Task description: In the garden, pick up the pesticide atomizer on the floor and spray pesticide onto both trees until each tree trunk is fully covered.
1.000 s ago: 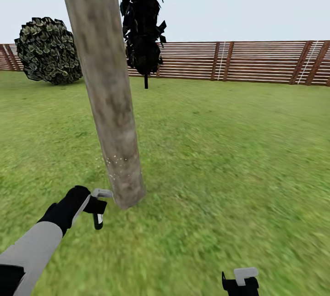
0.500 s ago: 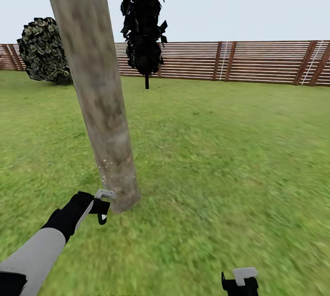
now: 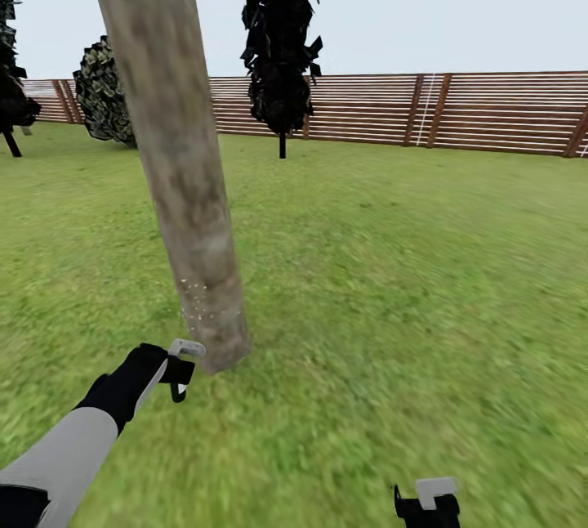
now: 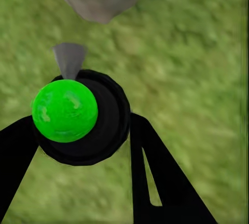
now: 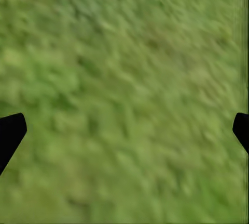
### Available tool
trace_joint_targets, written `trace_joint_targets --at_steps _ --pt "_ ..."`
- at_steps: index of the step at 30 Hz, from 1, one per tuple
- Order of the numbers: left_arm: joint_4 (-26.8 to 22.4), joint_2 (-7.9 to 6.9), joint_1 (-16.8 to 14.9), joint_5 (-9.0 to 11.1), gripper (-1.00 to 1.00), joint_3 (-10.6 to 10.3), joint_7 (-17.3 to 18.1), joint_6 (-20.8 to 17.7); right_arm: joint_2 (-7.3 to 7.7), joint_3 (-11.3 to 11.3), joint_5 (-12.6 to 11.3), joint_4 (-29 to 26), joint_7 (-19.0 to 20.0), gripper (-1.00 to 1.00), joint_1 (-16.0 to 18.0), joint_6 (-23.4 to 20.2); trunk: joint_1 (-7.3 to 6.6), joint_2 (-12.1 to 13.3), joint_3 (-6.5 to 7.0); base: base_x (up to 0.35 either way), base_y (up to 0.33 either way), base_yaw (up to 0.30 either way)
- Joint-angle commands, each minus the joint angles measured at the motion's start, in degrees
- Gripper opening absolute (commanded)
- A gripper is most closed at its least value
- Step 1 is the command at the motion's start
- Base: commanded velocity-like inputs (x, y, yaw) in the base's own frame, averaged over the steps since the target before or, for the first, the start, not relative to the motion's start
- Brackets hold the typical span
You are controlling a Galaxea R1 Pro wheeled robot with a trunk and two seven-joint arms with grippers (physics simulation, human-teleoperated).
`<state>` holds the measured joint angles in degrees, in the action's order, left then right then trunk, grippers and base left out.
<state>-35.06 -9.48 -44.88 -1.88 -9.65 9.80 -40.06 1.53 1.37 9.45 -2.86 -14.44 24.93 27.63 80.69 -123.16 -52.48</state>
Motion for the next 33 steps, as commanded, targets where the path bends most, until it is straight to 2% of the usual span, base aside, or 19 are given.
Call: trace_joint_targets --at_steps 1,15,21,33 --pt "-0.1 -0.09 -0.04 -0.22 -1.0 -0.22 0.23 -0.24 0.03 0.12 0.62 0.05 -0.54 1.0 0.03 0.0 0.0 -0.02 -0.05 0.072 -0.278 0.002" --pt "-0.1 -0.29 -0.04 -0.23 -1.0 -0.2 0.22 -0.2 -0.04 0.12 0.65 0.05 -0.58 1.0 0.03 -0.01 0.0 -0.02 -0.05 0.082 -0.278 0.008" --pt "-0.01 -0.35 -0.04 -0.17 -1.0 0.54 -1.71 -0.2 -0.04 0.13 0.66 0.05 -0.55 1.0 0.03 0.0 0.0 -0.02 -0.05 0.09 -0.278 0.255" --pt "-0.01 -0.1 -0.04 -0.08 -1.0 0.59 -1.94 -0.2 -0.04 0.15 0.66 0.05 -0.52 1.0 0.03 0.03 0.0 -0.02 -0.05 0.112 -0.277 0.277"
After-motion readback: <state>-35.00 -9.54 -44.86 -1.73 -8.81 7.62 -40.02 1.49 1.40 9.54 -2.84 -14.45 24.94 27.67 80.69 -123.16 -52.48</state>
